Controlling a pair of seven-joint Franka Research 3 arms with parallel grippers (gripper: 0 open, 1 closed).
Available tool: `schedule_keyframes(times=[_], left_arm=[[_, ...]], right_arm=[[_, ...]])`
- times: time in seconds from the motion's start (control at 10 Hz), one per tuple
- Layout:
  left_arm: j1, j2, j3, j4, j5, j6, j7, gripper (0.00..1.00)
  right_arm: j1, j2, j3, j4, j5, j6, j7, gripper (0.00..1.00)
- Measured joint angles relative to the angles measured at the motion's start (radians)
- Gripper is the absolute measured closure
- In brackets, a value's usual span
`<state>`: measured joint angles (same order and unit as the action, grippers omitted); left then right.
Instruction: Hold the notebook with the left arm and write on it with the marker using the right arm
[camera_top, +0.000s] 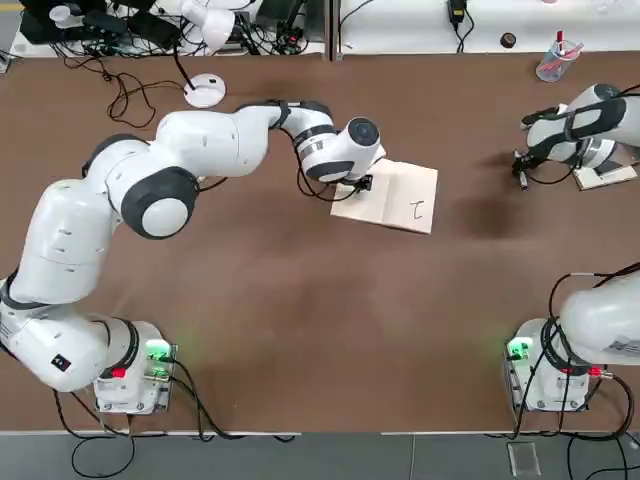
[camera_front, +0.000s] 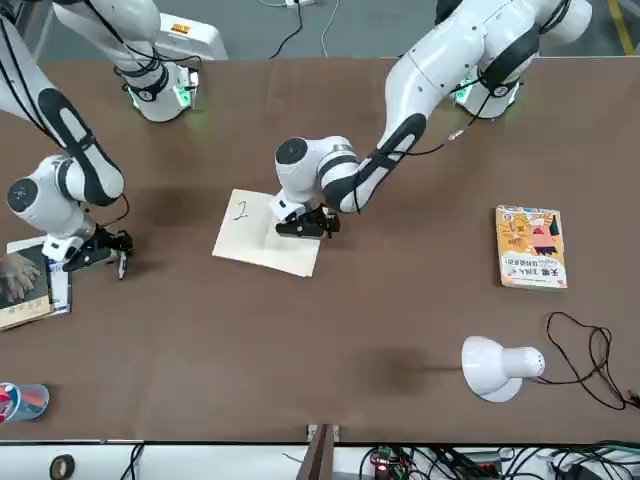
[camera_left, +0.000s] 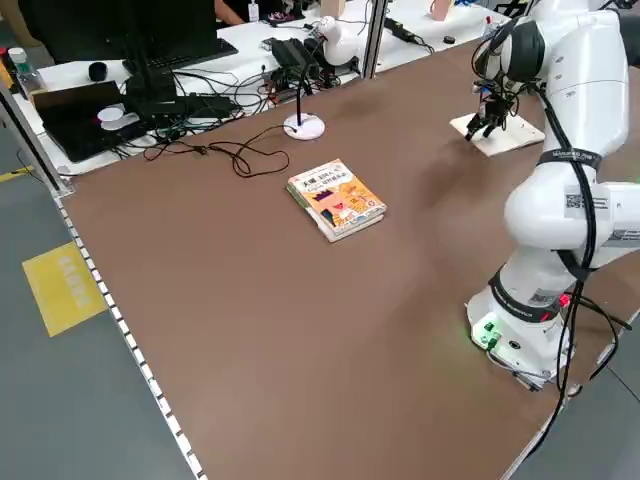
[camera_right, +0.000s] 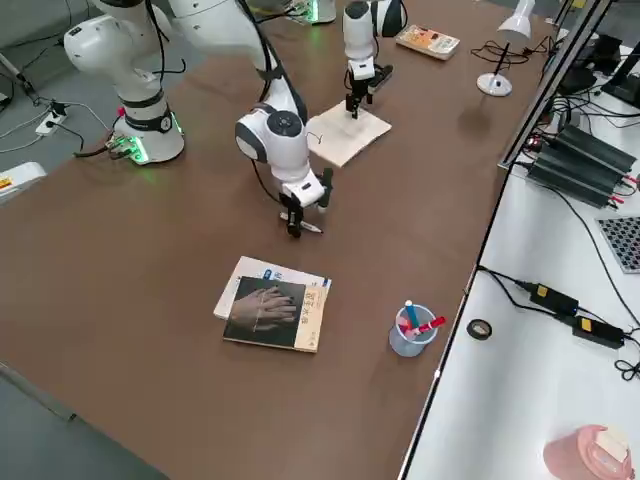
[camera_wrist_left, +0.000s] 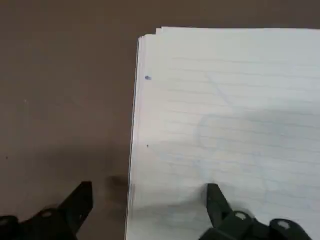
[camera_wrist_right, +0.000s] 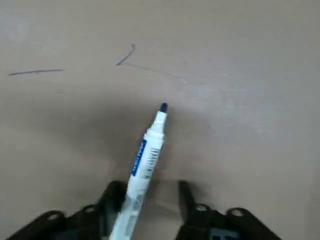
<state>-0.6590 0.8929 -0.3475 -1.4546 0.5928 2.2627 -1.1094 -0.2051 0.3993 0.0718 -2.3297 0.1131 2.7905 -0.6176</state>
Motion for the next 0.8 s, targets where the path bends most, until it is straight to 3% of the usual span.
schedule_keyframes(times=[0.1, 0.4, 0.5, 0.8], left_arm=[[0.0, 0.0, 0.0, 0.0, 0.0, 0.0, -0.001, 0.0], [0.0, 0.0, 0.0, 0.0, 0.0, 0.001, -0.002, 0.0], [0.0, 0.0, 0.0, -0.001, 0.0, 0.001, -0.002, 0.0], [0.0, 0.0, 0.0, -0.001, 0.0, 0.002, -0.002, 0.0]], right_arm=[[-0.006, -0.001, -0.001, 0.002, 0.0, 0.002, -0.001, 0.64], [-0.013, -0.001, 0.001, 0.003, 0.0, 0.004, -0.002, 0.72], [-0.016, -0.001, 0.001, 0.003, 0.0, 0.006, -0.002, 0.84], [-0.017, -0.001, 0.002, 0.003, 0.0, 0.006, -0.001, 0.84]])
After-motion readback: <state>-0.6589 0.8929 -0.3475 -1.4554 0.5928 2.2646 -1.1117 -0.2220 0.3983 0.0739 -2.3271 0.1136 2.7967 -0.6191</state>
